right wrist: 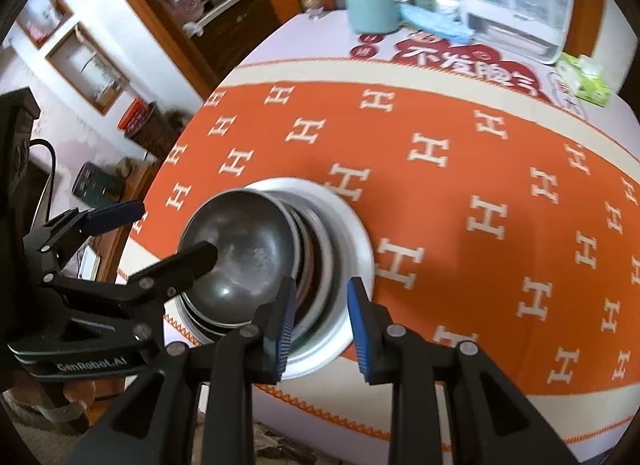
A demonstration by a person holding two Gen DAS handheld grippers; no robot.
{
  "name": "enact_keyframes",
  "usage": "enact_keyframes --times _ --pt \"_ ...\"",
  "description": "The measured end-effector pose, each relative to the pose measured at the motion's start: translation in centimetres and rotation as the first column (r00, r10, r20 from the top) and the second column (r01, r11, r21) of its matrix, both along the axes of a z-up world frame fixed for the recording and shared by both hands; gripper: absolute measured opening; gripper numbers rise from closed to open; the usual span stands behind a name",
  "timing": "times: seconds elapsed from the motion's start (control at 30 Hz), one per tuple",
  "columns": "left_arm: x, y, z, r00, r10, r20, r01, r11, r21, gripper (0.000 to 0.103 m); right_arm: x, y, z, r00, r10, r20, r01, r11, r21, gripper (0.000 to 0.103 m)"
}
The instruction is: Organize plates and bowls
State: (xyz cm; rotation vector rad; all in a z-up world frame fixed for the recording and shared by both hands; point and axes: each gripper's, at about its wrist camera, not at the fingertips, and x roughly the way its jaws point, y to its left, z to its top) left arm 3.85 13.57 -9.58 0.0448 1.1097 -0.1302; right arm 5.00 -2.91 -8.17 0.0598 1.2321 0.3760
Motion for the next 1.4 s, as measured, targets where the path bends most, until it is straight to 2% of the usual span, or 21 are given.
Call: enact_keyframes --times 0.17,0.33,0.4,0.47,0.6,0.7,0.97,1.4 --pt "-0.8 -2.3 3.1 0.995 0.021 0.097 -0.022 1.000 0.010 0.096 -1.1 -2.3 2.2 0.995 -0.054 0.079 0.058 0.997 -0.045 0.027" --pt "-1.5 -4.8 5.6 0.989 0.038 0.146 -0.036 0.999 -0.016 0.096 -2.1 -5.1 4.7 0.984 -0.107 0.145 0.116 0.992 -0.051 0.027" --pt "-1.9 -6.0 6.5 0.987 0.033 0.160 -0.030 0.999 -0.025 0.097 -2.3 -6.3 5.7 0.977 -0.132 0.166 0.140 0.989 -0.040 0.031" --pt "-2.4 -7.0 7.2 0.984 0.039 0.176 -0.035 0.999 -0.027 0.097 -2.7 -7.4 6.6 0.968 -0.160 0.195 0.169 0.985 -0.033 0.040" --pt "-3.2 -8.6 8.2 0.979 0.047 0.198 -0.040 0.998 -0.039 0.097 -3.6 -9.7 8.3 0.947 -0.209 0.245 0.217 0.976 -0.007 0.047" --pt "-3.8 -9.8 8.7 0.976 0.049 0.212 -0.045 0.999 -0.024 0.097 -4.3 -10.9 9.0 0.936 -0.221 0.274 0.235 0.972 -0.020 0.050" --pt "-5.2 -11.9 9.5 0.970 0.063 0.234 -0.065 0.998 0.003 0.097 -5.2 -12.7 9.6 0.934 -0.214 0.286 0.236 0.971 -0.042 0.051" --pt "-6.9 -13.8 9.9 0.968 0.082 0.239 -0.091 0.995 0.026 0.097 -6.6 -14.4 10.1 0.933 -0.207 0.294 0.224 0.974 -0.024 0.051"
